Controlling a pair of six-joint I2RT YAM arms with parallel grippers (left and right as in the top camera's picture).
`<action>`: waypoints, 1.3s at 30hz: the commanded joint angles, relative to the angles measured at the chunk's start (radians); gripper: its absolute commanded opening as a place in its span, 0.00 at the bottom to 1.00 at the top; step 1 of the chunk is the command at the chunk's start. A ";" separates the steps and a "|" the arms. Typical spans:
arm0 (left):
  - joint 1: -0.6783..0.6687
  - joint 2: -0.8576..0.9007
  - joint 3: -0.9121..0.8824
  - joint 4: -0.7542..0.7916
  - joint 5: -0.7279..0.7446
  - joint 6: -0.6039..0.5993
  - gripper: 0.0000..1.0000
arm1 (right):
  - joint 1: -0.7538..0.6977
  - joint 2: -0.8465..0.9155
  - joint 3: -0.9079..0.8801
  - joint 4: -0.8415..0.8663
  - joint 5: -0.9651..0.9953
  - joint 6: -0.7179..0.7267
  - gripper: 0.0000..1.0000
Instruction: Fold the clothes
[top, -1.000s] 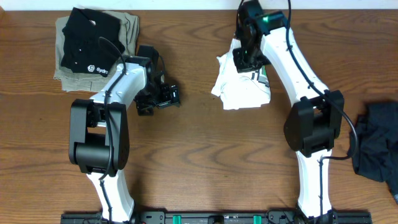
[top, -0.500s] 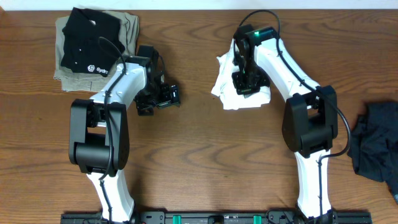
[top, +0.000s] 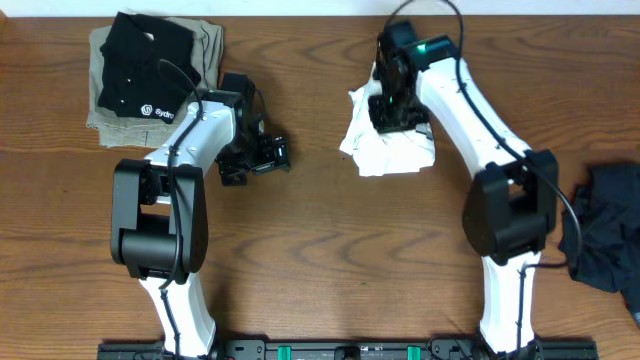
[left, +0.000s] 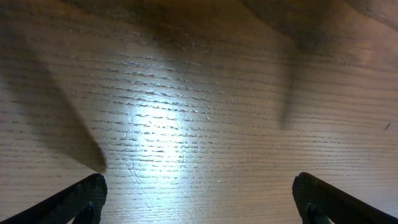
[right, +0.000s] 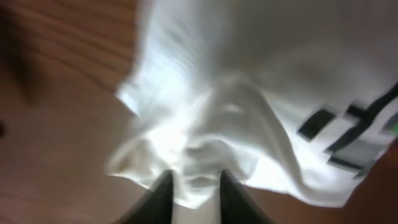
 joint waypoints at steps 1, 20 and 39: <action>0.004 -0.020 -0.006 0.000 0.006 0.002 0.97 | 0.033 -0.019 0.014 -0.001 -0.028 -0.080 0.31; 0.004 -0.020 -0.006 -0.004 0.006 0.002 0.98 | 0.189 0.065 0.000 -0.031 0.171 0.087 0.38; 0.004 -0.020 -0.006 -0.008 0.006 0.002 0.98 | 0.212 0.127 -0.005 0.008 0.164 0.167 0.01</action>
